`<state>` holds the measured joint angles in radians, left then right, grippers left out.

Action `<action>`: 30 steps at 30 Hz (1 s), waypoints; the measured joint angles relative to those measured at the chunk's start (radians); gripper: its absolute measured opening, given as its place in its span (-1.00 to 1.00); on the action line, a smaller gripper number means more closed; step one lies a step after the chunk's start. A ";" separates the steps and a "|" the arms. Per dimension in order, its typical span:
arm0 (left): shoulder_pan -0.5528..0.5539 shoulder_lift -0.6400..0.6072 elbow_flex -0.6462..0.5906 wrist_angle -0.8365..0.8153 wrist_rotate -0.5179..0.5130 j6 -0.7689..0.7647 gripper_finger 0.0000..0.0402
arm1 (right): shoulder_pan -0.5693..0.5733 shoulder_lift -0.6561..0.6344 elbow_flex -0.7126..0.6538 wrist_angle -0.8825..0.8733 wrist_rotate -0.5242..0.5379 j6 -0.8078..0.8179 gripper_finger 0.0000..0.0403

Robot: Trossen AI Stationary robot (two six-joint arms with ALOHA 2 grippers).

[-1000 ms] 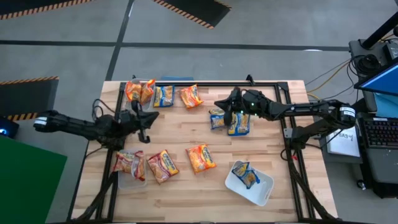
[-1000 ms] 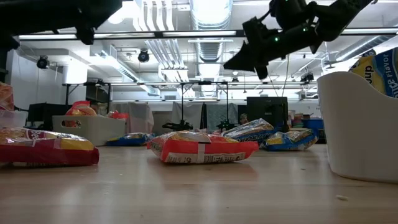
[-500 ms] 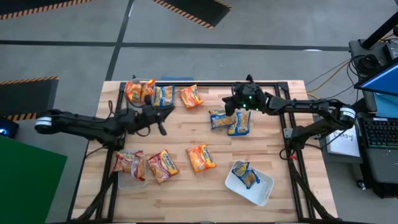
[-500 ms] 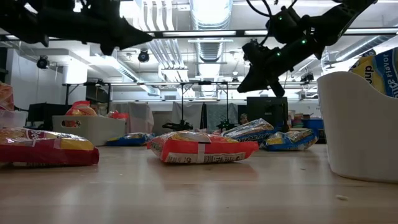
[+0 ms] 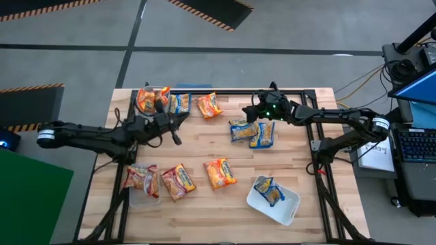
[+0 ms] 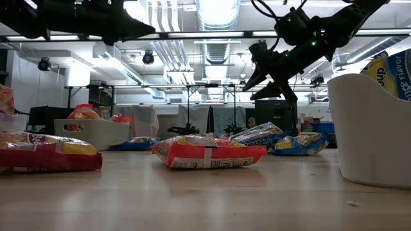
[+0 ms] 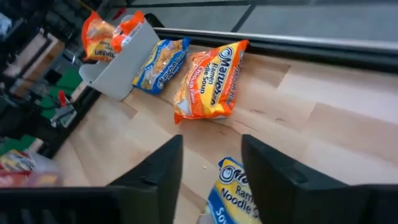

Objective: Sort Maruchan noodles
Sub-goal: Put the orange noodle pack into the gray bin

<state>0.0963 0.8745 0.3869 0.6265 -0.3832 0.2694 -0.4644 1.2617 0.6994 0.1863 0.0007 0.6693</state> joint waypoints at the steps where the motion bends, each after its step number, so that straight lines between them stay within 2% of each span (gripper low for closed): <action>1: 0.000 -0.009 0.001 -0.003 0.000 0.004 -1.00 | 0.003 0.000 0.000 -0.001 0.000 0.022 -0.15; 10: 0.002 -0.020 0.018 0.006 0.000 0.044 -1.00 | 0.008 0.018 0.007 0.085 0.002 0.063 0.33; 14: 0.002 -0.018 0.040 0.022 0.000 0.044 -1.00 | 0.008 0.112 0.103 0.088 0.002 0.012 0.46; 17: 0.002 -0.019 0.051 0.026 0.000 0.035 -1.00 | 0.003 0.220 0.213 0.048 0.001 -0.071 0.49; 24: 0.002 -0.018 0.050 0.025 0.000 0.028 -1.00 | -0.008 0.462 0.509 -0.197 -0.002 -0.169 0.50; 30: 0.002 -0.017 0.047 0.021 0.000 0.003 -1.00 | -0.010 0.626 0.690 -0.279 -0.001 -0.202 0.50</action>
<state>0.0982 0.8570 0.4335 0.6479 -0.3831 0.2721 -0.4744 1.8875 1.3899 -0.0923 -0.0006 0.4677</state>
